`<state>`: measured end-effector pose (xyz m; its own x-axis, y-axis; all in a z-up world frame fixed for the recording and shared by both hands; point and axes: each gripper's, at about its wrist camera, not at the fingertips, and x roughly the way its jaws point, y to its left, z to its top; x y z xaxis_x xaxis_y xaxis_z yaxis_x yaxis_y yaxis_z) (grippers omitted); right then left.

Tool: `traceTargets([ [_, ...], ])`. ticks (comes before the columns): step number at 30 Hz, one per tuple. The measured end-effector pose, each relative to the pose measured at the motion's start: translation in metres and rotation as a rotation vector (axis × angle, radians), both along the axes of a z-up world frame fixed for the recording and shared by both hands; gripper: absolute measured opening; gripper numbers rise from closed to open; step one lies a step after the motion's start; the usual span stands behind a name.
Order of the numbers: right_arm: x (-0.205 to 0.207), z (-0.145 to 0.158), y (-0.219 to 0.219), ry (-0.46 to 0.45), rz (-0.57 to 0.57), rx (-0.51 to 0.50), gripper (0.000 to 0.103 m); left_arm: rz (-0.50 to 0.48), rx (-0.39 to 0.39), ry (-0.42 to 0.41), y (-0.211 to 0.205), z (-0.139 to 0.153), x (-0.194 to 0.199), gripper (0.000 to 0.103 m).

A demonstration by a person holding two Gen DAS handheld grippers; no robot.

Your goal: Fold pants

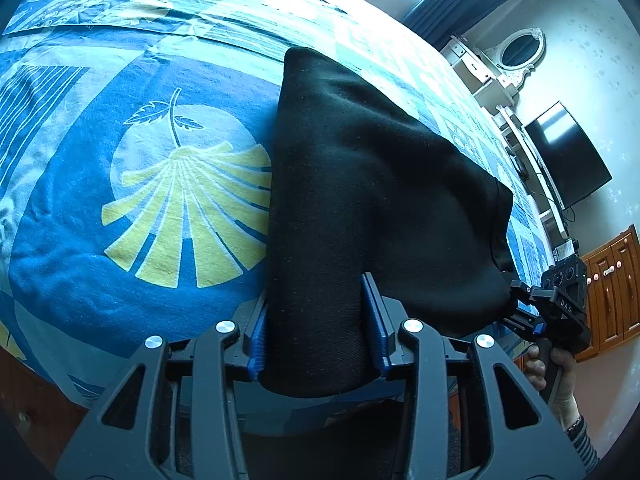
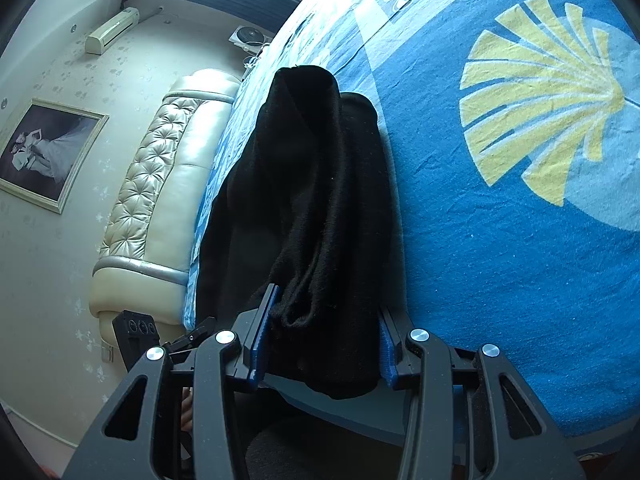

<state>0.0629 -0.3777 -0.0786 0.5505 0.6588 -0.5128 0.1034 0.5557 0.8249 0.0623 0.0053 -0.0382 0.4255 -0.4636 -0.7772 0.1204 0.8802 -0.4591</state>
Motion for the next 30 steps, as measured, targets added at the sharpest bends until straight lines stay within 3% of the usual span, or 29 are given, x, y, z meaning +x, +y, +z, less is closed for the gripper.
traceTargets([
  [6,-0.002,0.000,-0.003,-0.004,0.002,0.009,0.043,0.004,0.013,-0.001,-0.001,-0.001,0.001,0.044],
  [12,-0.004,-0.003,-0.010,-0.008,0.005,0.070,0.054,-0.028,0.046,-0.068,-0.002,0.007,-0.005,0.062],
  [18,-0.015,0.003,-0.023,-0.014,0.035,0.087,0.071,-0.016,-0.075,-0.083,0.022,0.022,-0.002,0.073],
  [22,-0.011,0.014,-0.040,-0.036,-0.002,0.056,0.076,-0.029,-0.157,-0.070,0.033,0.027,0.015,0.081],
  [30,0.049,0.012,-0.052,-0.065,-0.060,0.092,0.079,-0.060,-0.165,0.017,0.018,0.007,0.080,0.081],
])
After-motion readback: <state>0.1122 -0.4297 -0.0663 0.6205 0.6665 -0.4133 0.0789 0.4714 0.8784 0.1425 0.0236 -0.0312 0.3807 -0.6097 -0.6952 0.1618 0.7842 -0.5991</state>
